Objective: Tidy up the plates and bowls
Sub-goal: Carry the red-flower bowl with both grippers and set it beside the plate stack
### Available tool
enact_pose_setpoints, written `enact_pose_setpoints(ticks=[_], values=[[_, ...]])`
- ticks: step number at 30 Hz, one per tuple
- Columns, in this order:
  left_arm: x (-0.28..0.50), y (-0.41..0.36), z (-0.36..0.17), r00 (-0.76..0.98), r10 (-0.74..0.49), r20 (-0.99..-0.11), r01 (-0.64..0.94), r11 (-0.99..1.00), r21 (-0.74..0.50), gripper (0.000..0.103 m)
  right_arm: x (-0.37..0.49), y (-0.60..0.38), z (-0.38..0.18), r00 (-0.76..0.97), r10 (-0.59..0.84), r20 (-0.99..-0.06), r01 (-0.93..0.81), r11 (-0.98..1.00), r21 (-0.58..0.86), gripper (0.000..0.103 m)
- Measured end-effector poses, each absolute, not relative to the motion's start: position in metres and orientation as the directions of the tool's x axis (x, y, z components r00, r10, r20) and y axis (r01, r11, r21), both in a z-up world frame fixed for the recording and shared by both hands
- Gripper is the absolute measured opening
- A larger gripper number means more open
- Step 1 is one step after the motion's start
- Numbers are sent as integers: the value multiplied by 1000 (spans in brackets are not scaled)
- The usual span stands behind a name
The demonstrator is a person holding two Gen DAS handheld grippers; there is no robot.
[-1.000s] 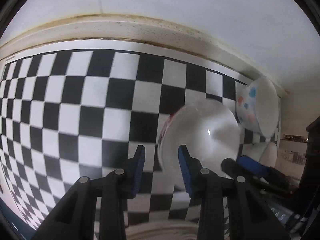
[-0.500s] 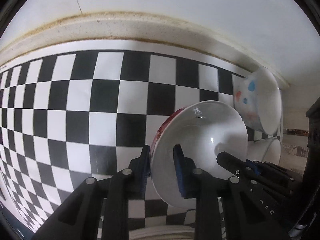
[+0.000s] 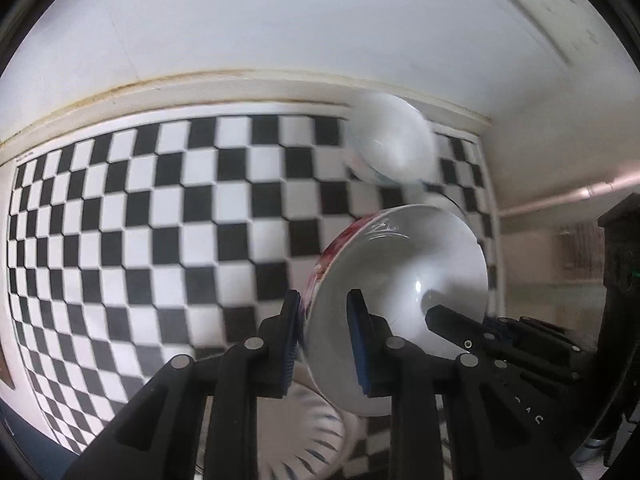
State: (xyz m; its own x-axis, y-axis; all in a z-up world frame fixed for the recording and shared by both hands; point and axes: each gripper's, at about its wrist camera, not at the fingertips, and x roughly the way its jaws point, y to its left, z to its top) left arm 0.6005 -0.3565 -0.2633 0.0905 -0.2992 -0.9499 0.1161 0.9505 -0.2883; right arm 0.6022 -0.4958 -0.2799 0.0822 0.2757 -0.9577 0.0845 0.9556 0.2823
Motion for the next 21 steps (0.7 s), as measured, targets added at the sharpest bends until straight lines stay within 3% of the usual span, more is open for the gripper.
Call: enact_pose_setpoints(ticks=[7,21], values=[[546,-419,-293,-1,-333,-943,179,928,-328,21,524,-556,-279,60,223,-973,124,965,229,11],[491,-480,-382,-135,-235,-963,218,941,-260,21,452,-612,-363,-40,210,-977,182,963,199,11]])
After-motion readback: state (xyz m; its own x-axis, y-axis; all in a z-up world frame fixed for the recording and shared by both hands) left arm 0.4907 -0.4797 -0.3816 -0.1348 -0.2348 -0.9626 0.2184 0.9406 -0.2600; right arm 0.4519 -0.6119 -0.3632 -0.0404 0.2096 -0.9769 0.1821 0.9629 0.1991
